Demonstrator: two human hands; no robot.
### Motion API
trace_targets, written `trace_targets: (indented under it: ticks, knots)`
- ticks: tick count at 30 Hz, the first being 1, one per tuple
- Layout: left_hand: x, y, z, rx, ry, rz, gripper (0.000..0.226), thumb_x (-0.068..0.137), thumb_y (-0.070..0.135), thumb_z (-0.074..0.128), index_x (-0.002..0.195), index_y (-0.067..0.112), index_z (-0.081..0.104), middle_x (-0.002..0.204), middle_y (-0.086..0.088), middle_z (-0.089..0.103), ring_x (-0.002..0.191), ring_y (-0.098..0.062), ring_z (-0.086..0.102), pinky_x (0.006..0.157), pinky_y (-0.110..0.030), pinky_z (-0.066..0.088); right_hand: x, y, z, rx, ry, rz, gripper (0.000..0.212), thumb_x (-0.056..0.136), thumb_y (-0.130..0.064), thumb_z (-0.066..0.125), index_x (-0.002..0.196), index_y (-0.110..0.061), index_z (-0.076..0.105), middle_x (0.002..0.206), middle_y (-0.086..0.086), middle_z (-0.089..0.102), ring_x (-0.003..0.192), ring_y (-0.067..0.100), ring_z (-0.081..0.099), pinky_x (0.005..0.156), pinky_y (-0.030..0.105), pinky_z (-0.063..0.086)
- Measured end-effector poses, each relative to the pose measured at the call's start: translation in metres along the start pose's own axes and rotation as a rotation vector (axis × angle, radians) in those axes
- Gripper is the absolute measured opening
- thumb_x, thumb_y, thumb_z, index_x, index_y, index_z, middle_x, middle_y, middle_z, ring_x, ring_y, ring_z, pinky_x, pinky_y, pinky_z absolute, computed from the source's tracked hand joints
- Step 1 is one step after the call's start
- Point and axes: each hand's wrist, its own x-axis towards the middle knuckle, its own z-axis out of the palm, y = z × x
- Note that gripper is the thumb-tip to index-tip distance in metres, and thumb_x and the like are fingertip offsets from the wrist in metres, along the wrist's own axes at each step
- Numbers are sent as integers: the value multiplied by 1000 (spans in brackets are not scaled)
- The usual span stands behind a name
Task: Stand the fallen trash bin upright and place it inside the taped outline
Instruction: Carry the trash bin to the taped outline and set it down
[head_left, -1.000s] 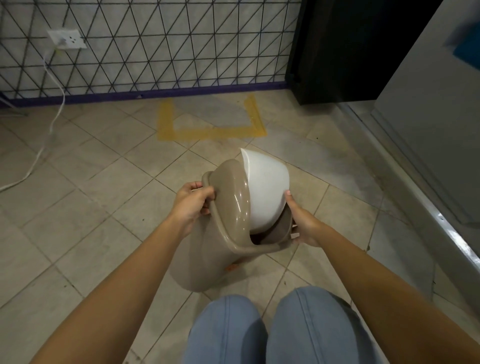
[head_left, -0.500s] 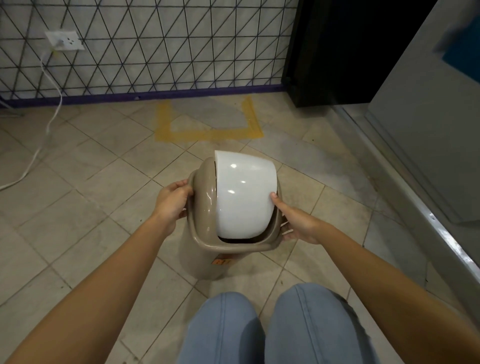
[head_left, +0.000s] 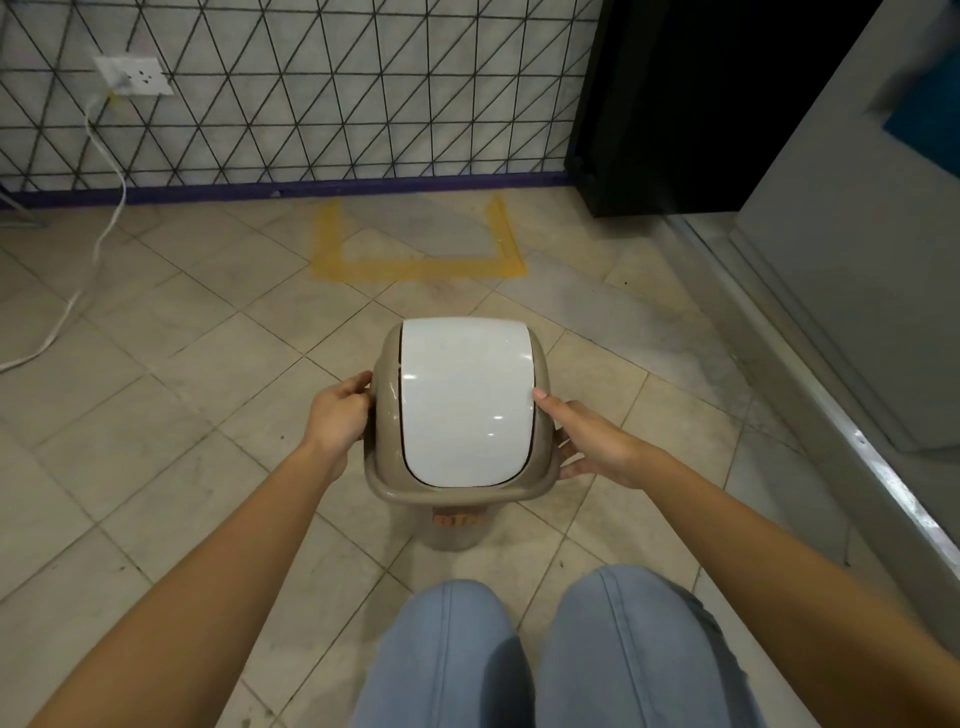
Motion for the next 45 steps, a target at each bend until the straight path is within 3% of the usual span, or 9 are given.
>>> trace_targets:
  ticks: [5,10,12,16,21,30,35,40,45]
  knots:
    - [1,-9,-6,22,-12,19,45,87,-3,43,127,12,56,105,-9,68,81,-17,58,73,-32,50,-1,0,9,-5,36,-10,101,54,-80,48,131,-17,31,114,4,50,96,20,59,59,25,53]
    - [1,-13,-5,57,3,26,43,90,1,45,131,10,51,99,-8,67,94,-27,62,88,-38,48,-2,3,9,-14,59,-15,104,55,-80,47,134,-15,30,119,7,49,99,23,59,65,27,53]
    - [0,-13,-4,72,11,35,43,89,4,46,132,10,50,96,-5,67,87,-23,62,88,-38,49,-2,3,8,-30,72,-30,100,60,-78,48,134,-15,30,118,4,50,95,18,59,68,27,53]
    - [-5,-12,-6,134,44,87,42,85,11,53,127,15,55,108,-4,67,96,-22,63,92,-44,51,-2,4,8,-127,176,-161,93,65,-72,53,137,-18,30,132,4,47,105,16,51,82,28,45]
    - [-19,-13,-5,182,116,220,37,84,7,50,114,27,61,106,8,65,99,-12,60,89,-31,48,-6,7,8,-356,247,-346,108,53,-61,76,140,-22,25,137,-1,34,120,12,37,101,35,39]
    - [-45,-27,-5,162,96,415,47,87,-2,45,127,21,54,107,17,62,93,13,57,75,-2,43,-6,18,22,-477,230,-438,140,36,-41,91,142,-37,0,134,-6,26,125,10,28,106,33,30]
    - [-51,-35,-15,214,-12,514,46,92,8,52,136,17,41,114,3,57,95,22,52,76,3,39,-4,18,22,-511,240,-448,143,36,-42,91,142,-37,-5,137,-4,26,125,11,27,104,33,29]
    - [-50,-33,-15,266,-136,525,72,80,24,70,142,24,31,134,12,46,111,21,44,87,-1,39,-2,13,20,-538,257,-462,141,40,-42,90,143,-35,-6,140,-1,24,130,15,27,105,37,32]
    - [-37,-32,-8,318,-262,519,126,45,36,89,146,22,15,138,22,31,115,29,30,87,5,31,3,4,14,-518,264,-446,141,42,-37,91,144,-32,-7,143,-1,21,133,17,25,110,39,31]
